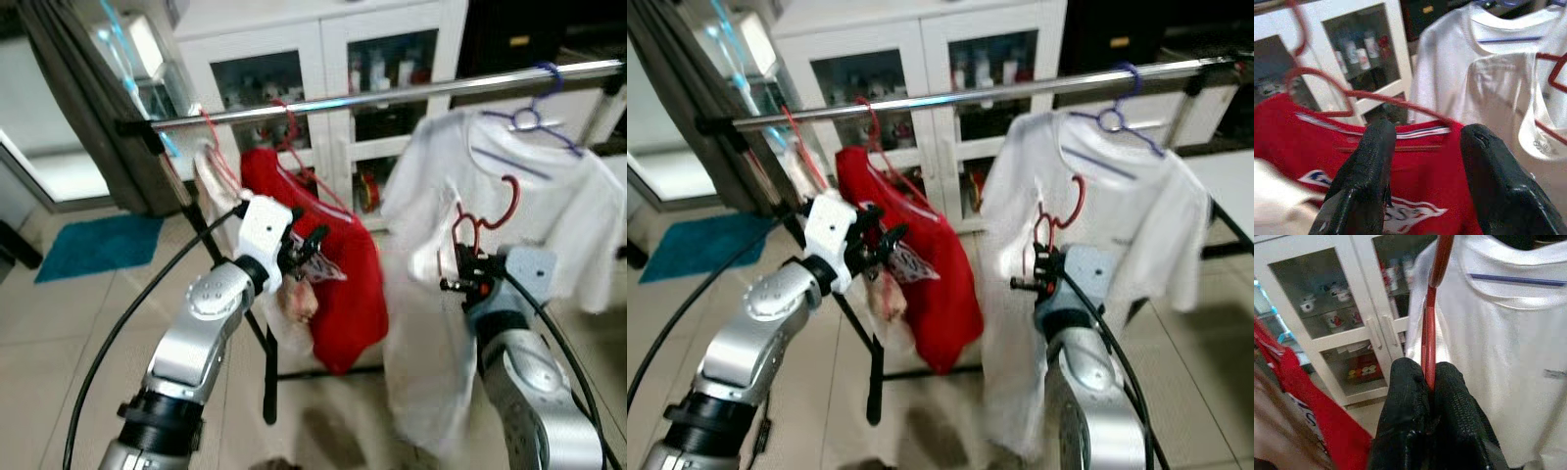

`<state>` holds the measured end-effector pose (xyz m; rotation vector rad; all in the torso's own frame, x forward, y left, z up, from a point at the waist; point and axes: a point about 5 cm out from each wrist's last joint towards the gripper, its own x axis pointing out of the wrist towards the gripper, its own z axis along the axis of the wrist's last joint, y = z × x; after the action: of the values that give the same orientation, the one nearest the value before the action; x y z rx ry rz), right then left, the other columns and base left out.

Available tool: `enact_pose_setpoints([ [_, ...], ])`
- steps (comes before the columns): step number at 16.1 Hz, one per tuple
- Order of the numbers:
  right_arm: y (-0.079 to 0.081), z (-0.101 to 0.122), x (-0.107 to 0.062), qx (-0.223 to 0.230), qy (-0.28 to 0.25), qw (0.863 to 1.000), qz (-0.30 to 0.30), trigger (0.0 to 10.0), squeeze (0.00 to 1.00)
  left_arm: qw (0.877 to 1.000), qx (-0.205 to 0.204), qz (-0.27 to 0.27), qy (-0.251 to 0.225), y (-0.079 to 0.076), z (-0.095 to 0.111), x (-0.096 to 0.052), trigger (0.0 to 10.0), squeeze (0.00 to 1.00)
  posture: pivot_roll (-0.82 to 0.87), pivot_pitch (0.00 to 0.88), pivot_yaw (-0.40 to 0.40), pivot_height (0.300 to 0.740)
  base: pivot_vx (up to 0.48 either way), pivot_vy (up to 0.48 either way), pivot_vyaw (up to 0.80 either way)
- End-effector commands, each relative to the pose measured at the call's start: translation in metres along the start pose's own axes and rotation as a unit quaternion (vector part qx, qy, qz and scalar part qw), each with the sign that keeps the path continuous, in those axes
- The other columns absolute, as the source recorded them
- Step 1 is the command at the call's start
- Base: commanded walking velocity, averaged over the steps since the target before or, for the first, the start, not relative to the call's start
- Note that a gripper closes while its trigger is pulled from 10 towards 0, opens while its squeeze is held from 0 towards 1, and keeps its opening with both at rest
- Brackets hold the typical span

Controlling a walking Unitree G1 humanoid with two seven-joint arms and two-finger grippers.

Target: Hang hanger

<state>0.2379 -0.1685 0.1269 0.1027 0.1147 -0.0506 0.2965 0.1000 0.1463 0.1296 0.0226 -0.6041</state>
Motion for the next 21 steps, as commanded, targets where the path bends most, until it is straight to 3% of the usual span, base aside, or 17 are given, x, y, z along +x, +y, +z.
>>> enact_pose_setpoints([
  [1,0.009,0.009,0.003,0.003,-0.019,1.000,0.024,10.0,0.00,1.000,0.005,0.022,0.003,0.011,-0.001,-0.005,10.0,0.00,-0.07,0.046,0.101,0.740,0.330,0.000,0.00],
  [6,-0.004,0.018,0.006,-0.012,-0.039,0.999,0.023,10.0,0.00,1.000,0.006,0.021,0.002,0.010,0.001,-0.006,10.0,0.00,-0.07,0.054,0.103,0.740,0.317,0.000,0.00],
  [15,-0.021,0.033,0.015,-0.040,-0.062,0.997,0.033,10.0,0.00,1.000,0.008,0.014,-0.008,0.007,0.003,-0.004,10.0,0.00,-0.07,0.050,0.104,0.740,0.000,0.000,0.00],
  [21,-0.030,0.070,0.046,-0.097,-0.073,0.990,0.077,10.0,0.00,0.990,0.037,-0.136,-0.020,-0.006,0.018,-0.006,10.0,0.00,-0.07,0.041,0.110,0.740,0.000,0.000,0.00],
])
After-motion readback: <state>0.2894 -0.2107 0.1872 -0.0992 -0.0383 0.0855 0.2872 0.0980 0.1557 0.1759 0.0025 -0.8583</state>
